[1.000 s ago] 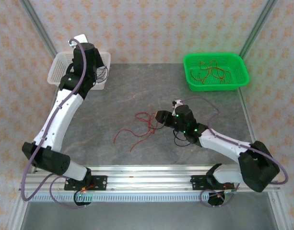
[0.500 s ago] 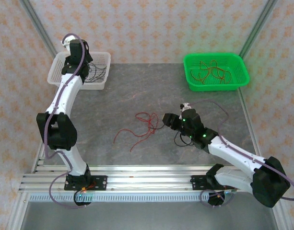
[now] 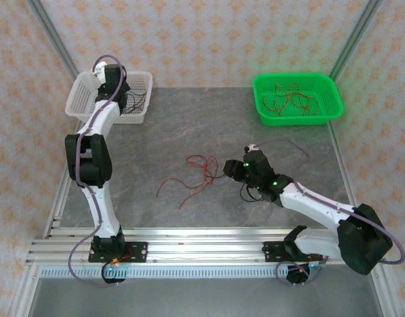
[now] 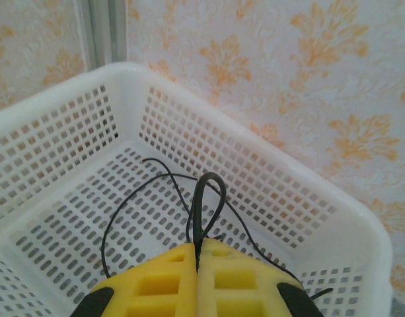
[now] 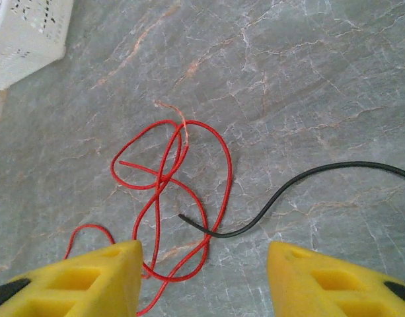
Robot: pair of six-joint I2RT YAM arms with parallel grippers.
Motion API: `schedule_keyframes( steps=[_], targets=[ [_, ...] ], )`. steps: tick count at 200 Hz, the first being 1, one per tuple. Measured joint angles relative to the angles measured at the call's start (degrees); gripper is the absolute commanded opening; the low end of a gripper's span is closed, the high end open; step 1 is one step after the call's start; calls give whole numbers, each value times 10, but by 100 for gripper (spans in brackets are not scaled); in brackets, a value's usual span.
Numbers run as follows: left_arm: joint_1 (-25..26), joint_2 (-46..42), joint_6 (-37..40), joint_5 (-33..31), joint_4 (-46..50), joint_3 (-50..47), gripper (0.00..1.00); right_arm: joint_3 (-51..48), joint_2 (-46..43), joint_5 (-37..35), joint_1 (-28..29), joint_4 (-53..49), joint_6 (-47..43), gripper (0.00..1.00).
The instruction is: Untangle the cables
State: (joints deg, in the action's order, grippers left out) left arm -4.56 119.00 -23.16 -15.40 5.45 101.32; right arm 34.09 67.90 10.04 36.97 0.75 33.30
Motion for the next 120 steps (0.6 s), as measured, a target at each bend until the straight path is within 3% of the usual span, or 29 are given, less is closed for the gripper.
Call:
schedule_keyframes(
  steps=[31,77,99,120],
  targets=[
    [-1,13,-11,3,-11,-20,2,30,34,0,0,-5,-13,52],
    [-1,13,-23,29,-19,-57,58,51,41,2,0,-8,-25,52],
    [-1,12,-27,49,-19,-57,71,51,39,2,0,-12,-25,52],
    [-1,11,-28,67,-11,-49,78,51,23,0,0,-23,-25,52]
  ],
)
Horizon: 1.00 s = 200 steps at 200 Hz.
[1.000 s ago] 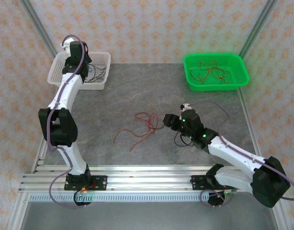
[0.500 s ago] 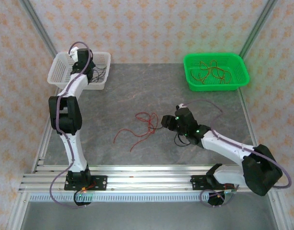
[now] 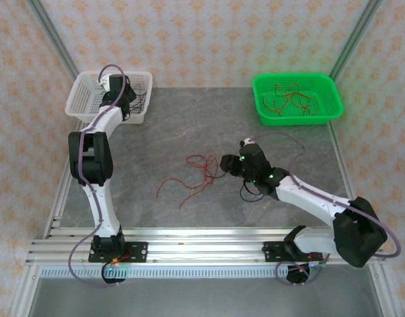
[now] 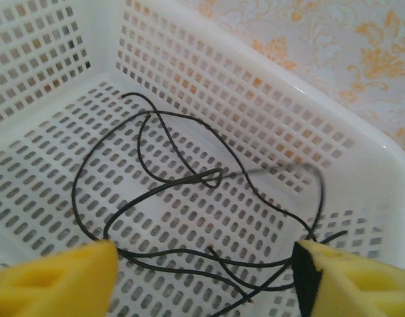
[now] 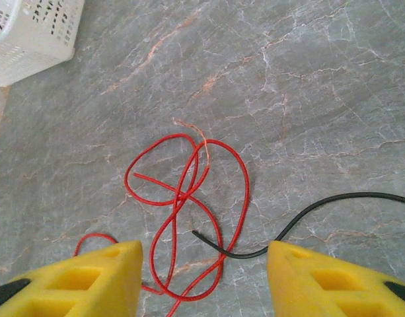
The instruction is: Untangle the cables
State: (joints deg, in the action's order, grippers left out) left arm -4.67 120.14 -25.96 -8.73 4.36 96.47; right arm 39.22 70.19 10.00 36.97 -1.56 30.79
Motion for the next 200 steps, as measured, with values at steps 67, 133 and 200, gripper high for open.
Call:
schedule_keyframes(
  steps=[67,133,200],
  targets=[
    [2,-78,16,24,47,30,87,0,-33,-23,0,-51,5,52],
    [43,-282,23,50,70,-23,85,0,-16,-28,40,-71,16,52],
    [104,-472,-3,86,69,-290,84,117,165,-59,154,-89,24,44]
  ],
)
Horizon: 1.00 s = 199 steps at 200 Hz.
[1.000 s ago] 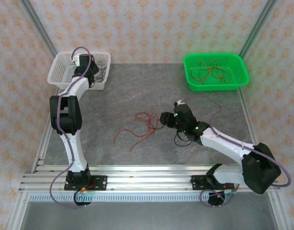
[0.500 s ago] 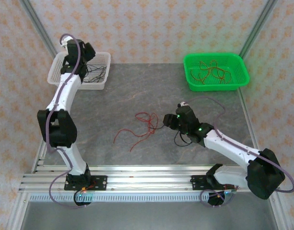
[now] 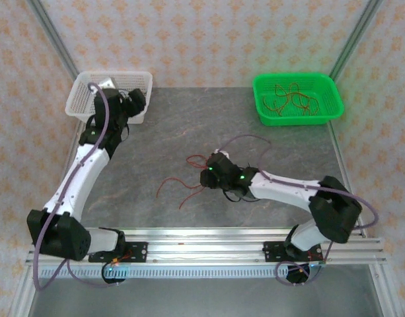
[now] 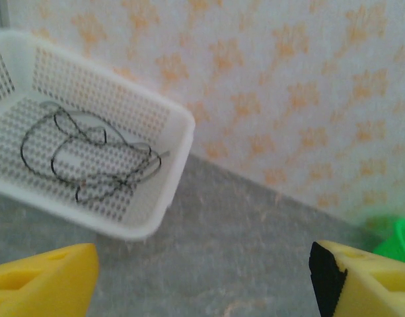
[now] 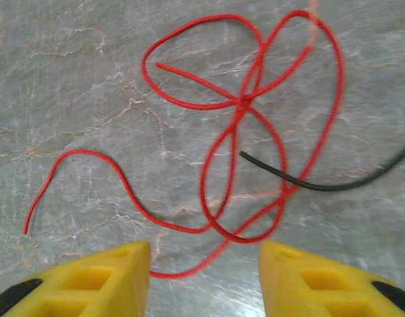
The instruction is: Untangle the cables
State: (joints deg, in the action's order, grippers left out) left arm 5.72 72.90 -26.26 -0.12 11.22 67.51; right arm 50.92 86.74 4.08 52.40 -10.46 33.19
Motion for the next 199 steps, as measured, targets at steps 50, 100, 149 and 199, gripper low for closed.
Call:
schedule_keyframes(
  steps=[50,100,149,199],
  targets=[
    [17,-115,-21,11,-1,-116,84,89,100,-29,17,-25,-3,37],
    [18,-155,-29,24,-3,-170,84,125,131,-75,17,-62,-3,36],
    [22,-165,-37,32,-3,-184,84,125,142,-84,17,-72,-2,32],
    [22,-174,-38,33,-3,-184,84,131,159,-84,17,-71,-3,25]
  ],
)
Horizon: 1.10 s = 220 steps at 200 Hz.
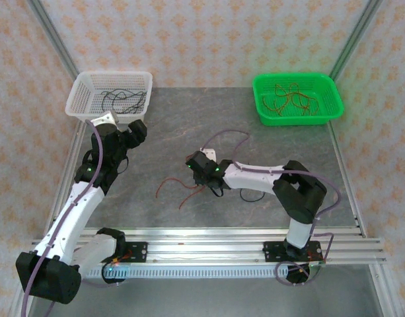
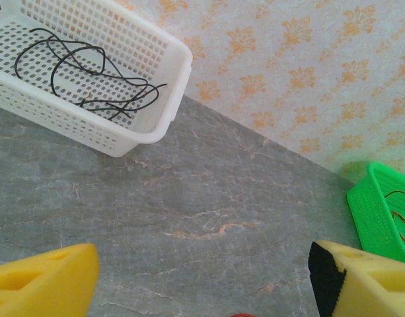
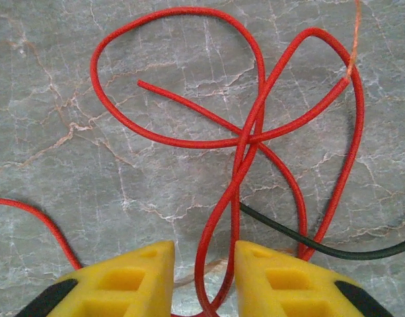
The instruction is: Untangle the cables
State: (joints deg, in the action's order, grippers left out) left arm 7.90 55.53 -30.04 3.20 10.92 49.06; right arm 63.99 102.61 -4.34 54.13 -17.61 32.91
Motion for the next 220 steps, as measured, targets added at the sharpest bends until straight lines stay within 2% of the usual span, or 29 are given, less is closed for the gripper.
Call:
schedule_keyframes(
  steps=[85,115,148,164,220],
  targets=[
    [0,-3,-1,0,0,0,84,25,23,0,0,-4,0,23],
    [0,-6,-1,0,0,0,84,35,29,-2,1,-6,-2,12],
    [0,-6,-1,0,0,0,84,37,33,-6,1,-9,-4,8],
    [0,-6,-1,0,0,0,84,38,37,-7,1,-10,-7,0],
    [5,-26,-2,2,5,0,83,38,38,-11,1,-10,-9,0]
  ],
)
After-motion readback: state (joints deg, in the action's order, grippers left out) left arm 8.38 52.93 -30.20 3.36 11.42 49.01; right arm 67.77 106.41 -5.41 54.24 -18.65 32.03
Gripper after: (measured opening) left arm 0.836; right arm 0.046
